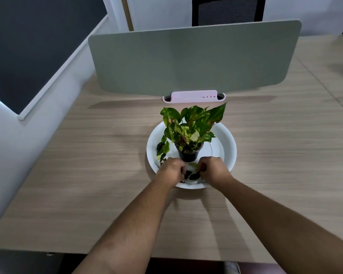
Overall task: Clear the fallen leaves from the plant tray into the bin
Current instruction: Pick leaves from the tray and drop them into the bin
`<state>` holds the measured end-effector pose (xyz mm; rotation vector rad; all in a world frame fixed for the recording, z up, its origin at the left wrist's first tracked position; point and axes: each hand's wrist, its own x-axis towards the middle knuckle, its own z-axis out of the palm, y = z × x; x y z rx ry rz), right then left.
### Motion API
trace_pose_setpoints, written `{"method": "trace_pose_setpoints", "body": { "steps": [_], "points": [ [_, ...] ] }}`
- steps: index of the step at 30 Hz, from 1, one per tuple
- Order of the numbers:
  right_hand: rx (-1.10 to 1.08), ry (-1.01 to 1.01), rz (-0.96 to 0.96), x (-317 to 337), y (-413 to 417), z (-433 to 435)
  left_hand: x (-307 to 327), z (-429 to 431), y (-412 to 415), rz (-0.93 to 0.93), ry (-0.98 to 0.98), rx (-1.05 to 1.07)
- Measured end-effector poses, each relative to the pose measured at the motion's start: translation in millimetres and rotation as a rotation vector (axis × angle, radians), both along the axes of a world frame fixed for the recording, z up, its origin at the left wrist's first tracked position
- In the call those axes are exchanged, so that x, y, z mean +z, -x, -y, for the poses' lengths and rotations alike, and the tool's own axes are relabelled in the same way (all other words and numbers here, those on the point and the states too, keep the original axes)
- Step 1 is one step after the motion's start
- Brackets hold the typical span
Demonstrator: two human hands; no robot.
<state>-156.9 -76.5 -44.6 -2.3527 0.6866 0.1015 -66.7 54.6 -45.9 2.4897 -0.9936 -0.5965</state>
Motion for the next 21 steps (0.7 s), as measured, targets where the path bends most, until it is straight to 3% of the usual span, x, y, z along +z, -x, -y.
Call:
{"method": "trace_pose_setpoints", "body": {
  "steps": [13,21],
  "points": [
    [0.016,-0.048,-0.107,-2.6,-7.9,-5.2,10.7,-27.4,-7.0,-0.083,0.199,0.249],
    [0.043,0.082,-0.125,-0.7,-13.6,-14.8,13.0,-30.6,-0.9,-0.055,0.232,0.256]
  ]
}}
